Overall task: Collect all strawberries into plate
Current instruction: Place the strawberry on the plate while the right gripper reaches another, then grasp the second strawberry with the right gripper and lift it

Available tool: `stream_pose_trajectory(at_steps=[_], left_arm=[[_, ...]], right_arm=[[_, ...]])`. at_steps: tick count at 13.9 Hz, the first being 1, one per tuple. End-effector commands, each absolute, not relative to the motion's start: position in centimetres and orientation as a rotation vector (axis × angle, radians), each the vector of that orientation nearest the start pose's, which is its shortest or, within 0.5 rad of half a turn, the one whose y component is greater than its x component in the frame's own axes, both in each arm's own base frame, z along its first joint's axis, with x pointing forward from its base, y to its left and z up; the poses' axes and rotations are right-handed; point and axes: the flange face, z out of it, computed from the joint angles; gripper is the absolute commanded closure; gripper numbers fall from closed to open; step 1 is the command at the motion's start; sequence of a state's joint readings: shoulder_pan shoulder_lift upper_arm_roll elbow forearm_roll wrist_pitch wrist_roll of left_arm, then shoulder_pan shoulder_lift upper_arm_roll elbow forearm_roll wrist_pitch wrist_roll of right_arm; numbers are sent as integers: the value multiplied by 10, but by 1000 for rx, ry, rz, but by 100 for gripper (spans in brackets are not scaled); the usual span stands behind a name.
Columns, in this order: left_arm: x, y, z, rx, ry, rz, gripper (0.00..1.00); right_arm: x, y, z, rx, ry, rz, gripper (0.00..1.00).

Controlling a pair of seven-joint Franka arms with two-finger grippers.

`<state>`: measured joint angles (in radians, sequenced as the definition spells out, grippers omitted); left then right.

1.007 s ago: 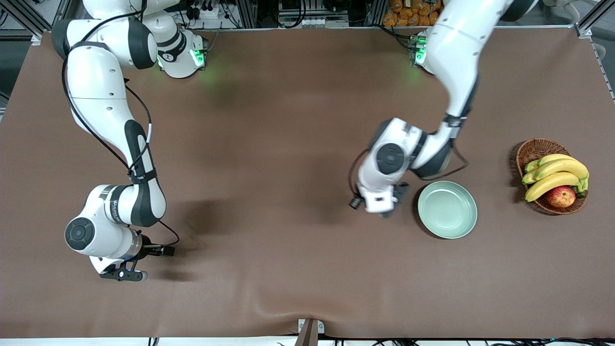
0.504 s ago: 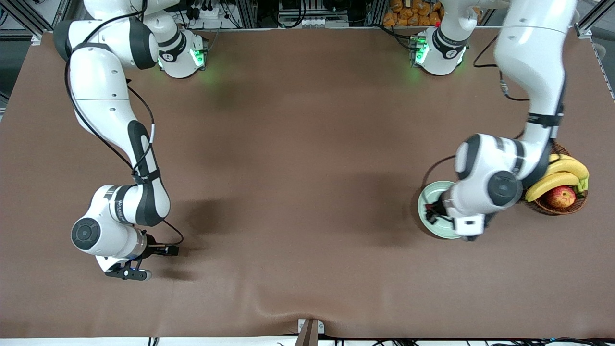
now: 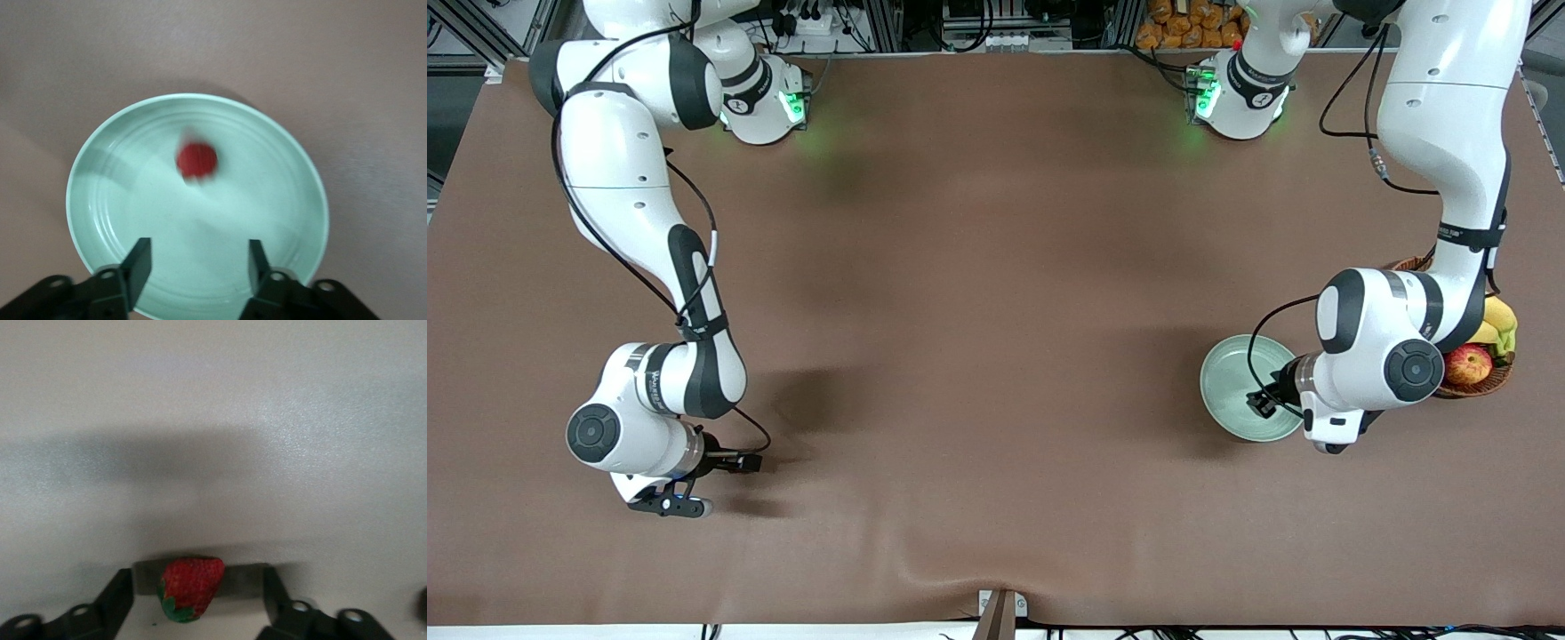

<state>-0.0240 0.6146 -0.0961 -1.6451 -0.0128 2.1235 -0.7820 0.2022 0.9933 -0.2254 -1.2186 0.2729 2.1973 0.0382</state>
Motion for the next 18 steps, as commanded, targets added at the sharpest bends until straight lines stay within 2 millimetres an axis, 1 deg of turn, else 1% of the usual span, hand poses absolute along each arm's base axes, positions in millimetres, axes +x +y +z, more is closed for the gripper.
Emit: stream_pose_trajectory(at_steps=[1,4,7,9,10,11,12,14,15,16,17,18], left_arm=[[668,-77,274,-2970,-1021,180,0],[668,-86,277,-2981,-1032,184,0],[668,-92,277,-2985,-1021,182,0],[667,-99,282,-2999,-1039,188,0],[667,-100,285,-2990,-1082,187,0],[667,-103,287,-2990,-1085,184,0],[668,-106,291,-2995,-1094,180,0],[668,-115,295,-2994,-1126,178,0],[670,-121,298,-2976,-1205,183,0],[671,-138,302,-2956,-1294,192,0],[672,-146,303,-2934,-1347,191,0],[669,-162,300,-2929,-1351,201,0]], right_arm=[[757,42,176,-3098,180,-30,100],[757,41,178,-3100,148,-31,100],[759,43,186,-3099,123,-47,100],[761,51,204,-3092,40,-73,100],[762,66,218,-3087,9,-90,100],[761,85,230,-3082,-31,-103,100],[759,109,238,-3079,-80,-113,100],[751,163,246,-3067,-181,-127,100],[747,185,256,-3053,-221,-142,100],[740,210,258,-3043,-266,-146,100],[731,242,260,-3031,-331,-146,100],[722,268,261,-3021,-380,-144,100]])
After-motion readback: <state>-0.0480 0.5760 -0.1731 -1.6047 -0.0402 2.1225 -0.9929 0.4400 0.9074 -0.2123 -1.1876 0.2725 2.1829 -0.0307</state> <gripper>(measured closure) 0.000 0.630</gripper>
